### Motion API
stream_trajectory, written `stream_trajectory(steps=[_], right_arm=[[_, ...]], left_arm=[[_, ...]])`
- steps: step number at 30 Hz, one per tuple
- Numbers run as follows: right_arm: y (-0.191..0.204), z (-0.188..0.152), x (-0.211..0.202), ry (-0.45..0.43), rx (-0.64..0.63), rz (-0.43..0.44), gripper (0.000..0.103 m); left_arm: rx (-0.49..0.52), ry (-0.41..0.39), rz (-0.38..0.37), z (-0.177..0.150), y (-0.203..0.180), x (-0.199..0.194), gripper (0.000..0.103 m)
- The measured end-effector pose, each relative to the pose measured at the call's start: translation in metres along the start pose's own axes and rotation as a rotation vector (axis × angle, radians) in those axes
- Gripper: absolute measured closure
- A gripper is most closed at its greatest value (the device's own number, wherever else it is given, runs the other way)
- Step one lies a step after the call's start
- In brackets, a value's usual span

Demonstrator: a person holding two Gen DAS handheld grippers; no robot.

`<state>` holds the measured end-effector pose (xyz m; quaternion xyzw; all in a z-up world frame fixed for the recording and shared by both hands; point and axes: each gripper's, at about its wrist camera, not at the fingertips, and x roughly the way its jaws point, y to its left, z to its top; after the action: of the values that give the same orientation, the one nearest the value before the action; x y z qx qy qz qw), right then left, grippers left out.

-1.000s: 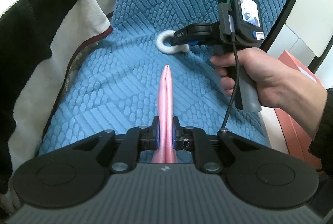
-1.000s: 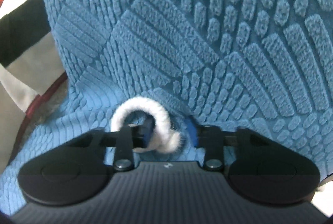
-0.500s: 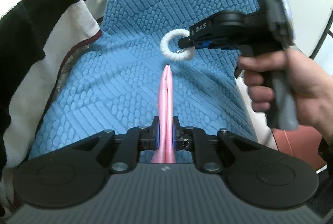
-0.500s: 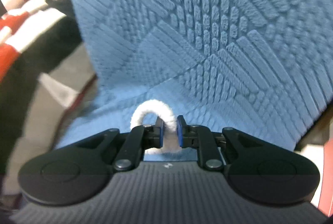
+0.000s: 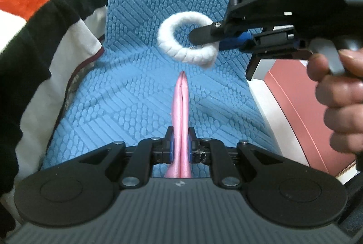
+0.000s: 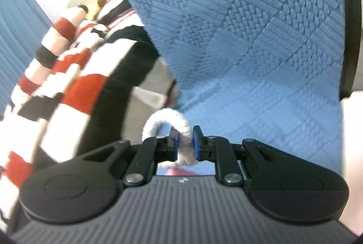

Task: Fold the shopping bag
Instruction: 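Grasp the white hair tie with the right gripper and lift it, then slide the hair tie over the pink strip tip with the right gripper while the left gripper holds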

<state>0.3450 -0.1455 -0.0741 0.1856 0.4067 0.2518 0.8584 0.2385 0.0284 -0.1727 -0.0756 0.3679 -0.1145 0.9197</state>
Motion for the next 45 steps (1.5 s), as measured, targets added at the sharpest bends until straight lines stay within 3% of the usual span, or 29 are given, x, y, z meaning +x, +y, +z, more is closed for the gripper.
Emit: stream_trajectory(steps=[12, 18, 27, 30, 32, 40, 43, 45], right_arm=[[0.020, 0.000, -0.018, 0.013, 0.008, -0.124, 0.085], [0.036, 0.000, -0.036, -0.013, -0.009, -0.181, 0.083], [0.057, -0.002, -0.045, -0.010, -0.099, -0.282, 0.083], [0.063, 0.001, -0.044, -0.004, -0.128, -0.334, 0.075], [0.067, 0.002, -0.042, 0.011, -0.156, -0.354, 0.075], [0.075, -0.001, -0.039, 0.047, -0.170, -0.322, 0.077], [0.067, 0.001, -0.041, 0.047, -0.096, -0.299, 0.079], [0.057, 0.004, -0.042, 0.055, -0.017, -0.265, 0.087]], left_arm=[[0.092, -0.119, -0.017, 0.004, -0.022, -0.028, 0.090], [0.123, -0.138, -0.062, 0.001, -0.029, -0.038, 0.090], [0.134, -0.162, -0.065, 0.003, -0.033, -0.047, 0.090], [0.141, -0.167, -0.072, 0.004, -0.036, -0.049, 0.090], [0.142, -0.165, -0.075, 0.004, -0.036, -0.049, 0.090], [0.139, -0.157, -0.078, 0.003, -0.032, -0.050, 0.090], [0.151, -0.162, -0.071, 0.002, -0.030, -0.051, 0.090], [0.170, -0.167, -0.055, 0.002, -0.031, -0.052, 0.090]])
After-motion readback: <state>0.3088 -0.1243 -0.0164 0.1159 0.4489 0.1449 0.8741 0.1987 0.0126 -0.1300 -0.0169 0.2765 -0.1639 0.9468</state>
